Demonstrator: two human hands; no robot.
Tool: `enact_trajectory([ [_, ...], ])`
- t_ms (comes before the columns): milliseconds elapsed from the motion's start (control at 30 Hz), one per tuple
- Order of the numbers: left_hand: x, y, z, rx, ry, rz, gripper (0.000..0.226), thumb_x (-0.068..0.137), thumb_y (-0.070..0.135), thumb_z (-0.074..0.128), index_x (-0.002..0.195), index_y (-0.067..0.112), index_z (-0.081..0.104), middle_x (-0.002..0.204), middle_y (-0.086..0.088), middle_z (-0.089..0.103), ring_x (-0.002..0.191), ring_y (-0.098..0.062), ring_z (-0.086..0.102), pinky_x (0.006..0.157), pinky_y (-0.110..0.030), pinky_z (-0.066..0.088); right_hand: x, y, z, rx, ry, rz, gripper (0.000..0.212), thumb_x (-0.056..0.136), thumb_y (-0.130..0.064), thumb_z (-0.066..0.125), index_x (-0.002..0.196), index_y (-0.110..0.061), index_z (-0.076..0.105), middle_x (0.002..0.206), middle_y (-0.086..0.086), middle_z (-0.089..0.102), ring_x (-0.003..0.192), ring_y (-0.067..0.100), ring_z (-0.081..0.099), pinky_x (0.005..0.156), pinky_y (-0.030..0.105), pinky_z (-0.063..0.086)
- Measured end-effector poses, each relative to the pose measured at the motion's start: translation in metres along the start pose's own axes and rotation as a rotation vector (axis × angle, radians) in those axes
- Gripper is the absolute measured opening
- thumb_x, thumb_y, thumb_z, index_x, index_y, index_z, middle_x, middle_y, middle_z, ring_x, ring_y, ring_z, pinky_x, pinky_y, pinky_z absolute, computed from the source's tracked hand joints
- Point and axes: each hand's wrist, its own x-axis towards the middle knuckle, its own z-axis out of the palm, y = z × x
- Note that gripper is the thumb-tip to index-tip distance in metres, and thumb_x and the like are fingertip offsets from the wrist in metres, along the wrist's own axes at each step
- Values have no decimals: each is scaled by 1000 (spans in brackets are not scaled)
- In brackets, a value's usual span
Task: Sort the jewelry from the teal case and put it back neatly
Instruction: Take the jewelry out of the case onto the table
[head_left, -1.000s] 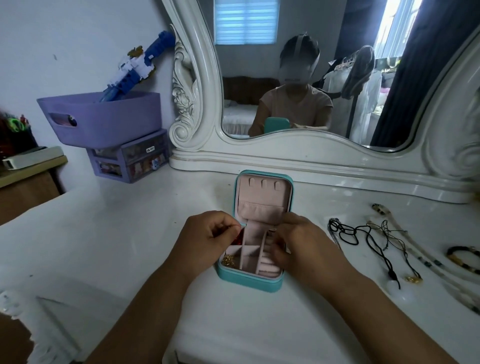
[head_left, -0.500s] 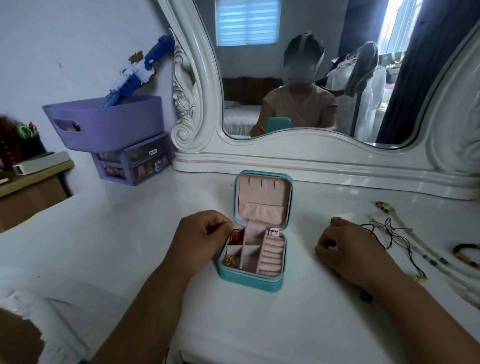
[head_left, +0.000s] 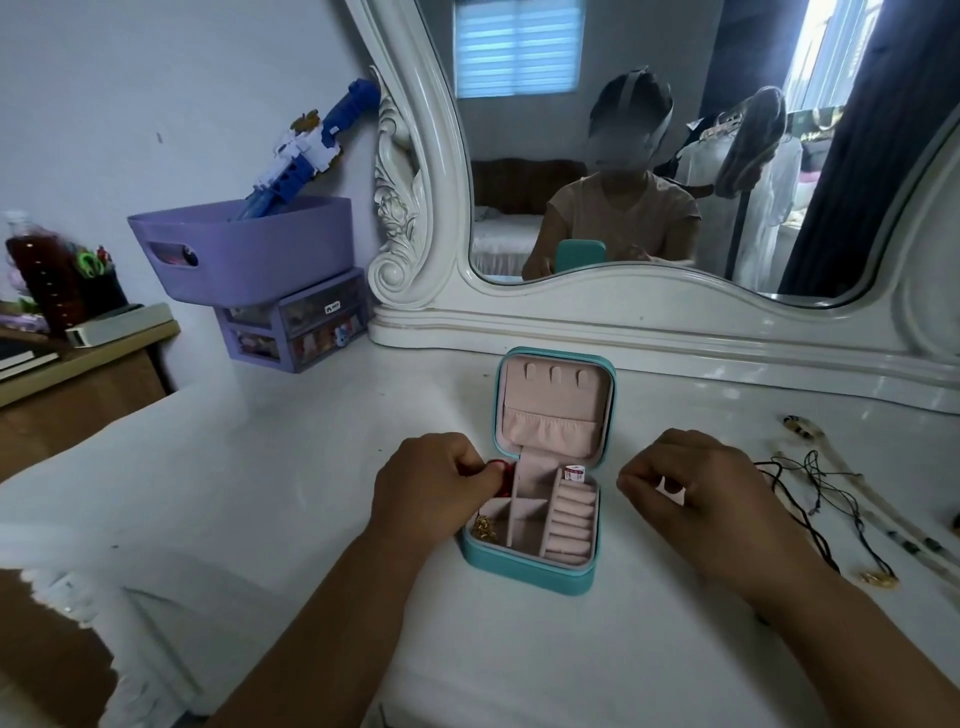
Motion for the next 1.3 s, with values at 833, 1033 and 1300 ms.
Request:
enact_trajectory([
  [833, 6, 106, -47, -633, -59, 487, 16, 82, 22, 65, 72, 11, 69, 53, 9, 59, 51, -1, 51, 56, -15, 43, 25, -55, -34, 917, 48, 185, 29, 80, -11, 67, 100, -31, 65, 88, -1, 69, 77, 16, 61, 65, 26, 54],
  [1033, 0, 107, -21, -620, -221, 375, 29, 80, 47, 61, 82, 19, 69, 60, 8, 63, 55, -1, 54, 52, -12, 43, 15, -41, -46, 1011, 121, 241, 11, 82, -2, 60, 80, -4, 70, 61, 9, 63, 48, 13, 47, 44, 18, 38],
  [1300, -16, 96, 24, -556, -565, 233, 34, 75, 14, 75, 103, 25, 59, 77, 3, 73, 78, -9, 67, 87, -32, 52, 16, -10, -59, 1190, 88, 486, 19, 79, 2, 60, 89, -11, 70, 63, 2, 68, 40, 6, 47, 44, 16, 42],
])
